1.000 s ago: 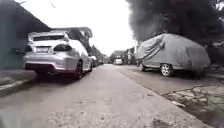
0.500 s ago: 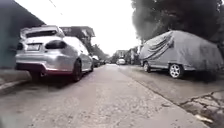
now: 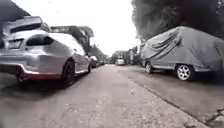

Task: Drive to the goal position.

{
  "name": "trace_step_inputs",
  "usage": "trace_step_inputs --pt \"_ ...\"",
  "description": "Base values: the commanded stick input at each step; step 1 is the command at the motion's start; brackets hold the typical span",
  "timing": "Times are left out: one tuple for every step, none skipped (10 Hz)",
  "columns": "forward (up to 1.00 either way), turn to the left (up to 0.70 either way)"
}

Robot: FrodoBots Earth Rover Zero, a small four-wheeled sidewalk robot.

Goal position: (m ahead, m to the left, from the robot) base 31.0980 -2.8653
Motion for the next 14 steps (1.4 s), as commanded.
trace_step_inputs --pt "1.0 0.0" --pt "1.0 0.16" --pt "1.0 0.27" --pt "1.0 0.16" --pt "1.0 0.0" --pt "1.0 0.0" --pt "1.0 0.0" --pt "1.0 0.0" --pt "1.0 0.0" --pt "1.0 0.0" --pt "1.0 0.0" --pt "1.0 0.22" --pt "1.0 0.02" --pt "1.0 0.0"
